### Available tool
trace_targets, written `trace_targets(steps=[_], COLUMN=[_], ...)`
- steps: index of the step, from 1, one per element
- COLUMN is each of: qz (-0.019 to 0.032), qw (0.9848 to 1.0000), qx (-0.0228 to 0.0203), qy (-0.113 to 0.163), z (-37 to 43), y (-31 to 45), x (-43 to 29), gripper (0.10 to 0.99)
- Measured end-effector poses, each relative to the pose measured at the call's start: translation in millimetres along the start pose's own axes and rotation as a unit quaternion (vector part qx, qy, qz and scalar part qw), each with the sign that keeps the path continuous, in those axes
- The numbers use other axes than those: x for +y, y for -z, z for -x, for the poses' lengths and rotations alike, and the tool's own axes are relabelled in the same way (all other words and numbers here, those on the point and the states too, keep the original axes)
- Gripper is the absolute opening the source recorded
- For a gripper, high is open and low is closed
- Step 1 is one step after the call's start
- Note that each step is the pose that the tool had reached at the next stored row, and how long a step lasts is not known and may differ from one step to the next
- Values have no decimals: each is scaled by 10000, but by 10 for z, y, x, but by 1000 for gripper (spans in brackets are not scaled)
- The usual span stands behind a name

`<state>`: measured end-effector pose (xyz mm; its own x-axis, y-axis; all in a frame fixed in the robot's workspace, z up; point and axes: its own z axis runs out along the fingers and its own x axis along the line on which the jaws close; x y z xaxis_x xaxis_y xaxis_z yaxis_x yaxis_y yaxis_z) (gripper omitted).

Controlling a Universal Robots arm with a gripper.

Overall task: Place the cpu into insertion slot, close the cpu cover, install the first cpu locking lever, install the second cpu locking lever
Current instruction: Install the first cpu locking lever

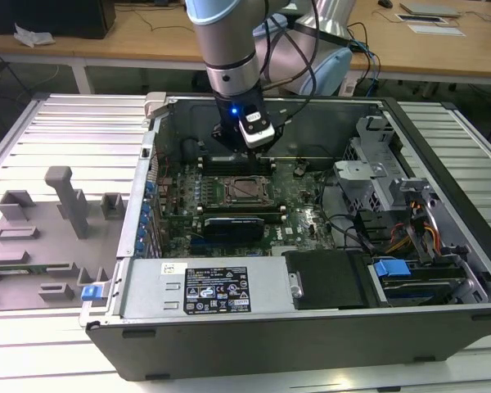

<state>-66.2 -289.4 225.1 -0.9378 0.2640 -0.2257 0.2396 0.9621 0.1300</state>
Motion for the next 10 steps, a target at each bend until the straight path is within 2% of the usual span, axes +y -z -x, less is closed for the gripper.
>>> trace_targets(steps=[3, 4, 5, 6, 10], qz=[-2, -8, -26, -42, -137], qw=[10000, 10000, 9999, 9998, 9982], qx=[3, 28, 124, 199, 576], qy=[0, -2, -11, -18, -46], z=[0, 0, 2, 4, 20], y=[1, 1, -1, -2, -7], x=[0, 0, 0, 0, -2], gripper=[106, 106, 106, 106, 106])
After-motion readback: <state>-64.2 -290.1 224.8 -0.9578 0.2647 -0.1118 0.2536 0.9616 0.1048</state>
